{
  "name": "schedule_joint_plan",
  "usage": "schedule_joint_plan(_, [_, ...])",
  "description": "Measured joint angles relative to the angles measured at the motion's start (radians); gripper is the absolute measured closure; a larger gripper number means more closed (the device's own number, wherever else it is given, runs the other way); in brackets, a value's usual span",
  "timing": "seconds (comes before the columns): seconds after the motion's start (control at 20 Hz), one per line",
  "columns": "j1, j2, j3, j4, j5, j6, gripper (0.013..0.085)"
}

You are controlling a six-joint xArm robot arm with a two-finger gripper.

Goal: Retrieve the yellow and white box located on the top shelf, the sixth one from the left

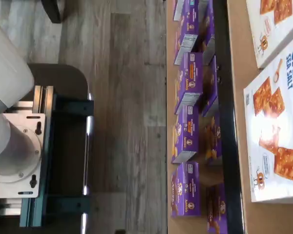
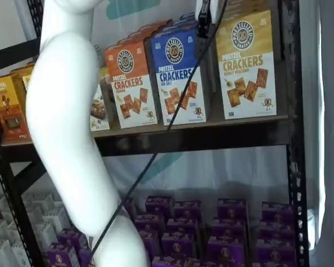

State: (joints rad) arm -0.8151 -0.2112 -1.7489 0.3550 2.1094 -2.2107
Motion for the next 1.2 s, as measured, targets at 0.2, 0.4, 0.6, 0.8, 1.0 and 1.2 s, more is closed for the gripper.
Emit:
schedule_joint_plan(0.2, [0.036,0.002,-0.006,-0.057,-0.007,0.002,0.0130])
schedule_joint_plan(0.4, [0.035,0.009,-0.015,-0.039,-0.001,0.012,0.0130])
schedule_joint_plan(0.6, [-0.002,0.033,-0.049,0.052,0.024,0.035,0.0130])
schedule_joint_plan(0.8, [-0.061,-0.020,0.026,0.216,-0.089,0.063,0.0130])
schedule_joint_plan(1.0, [-0.075,-0.089,0.123,0.303,-0.258,0.061,0.0130])
schedule_joint_plan(1.2, [-0.044,-0.118,0.163,0.277,-0.390,0.030,0.0130])
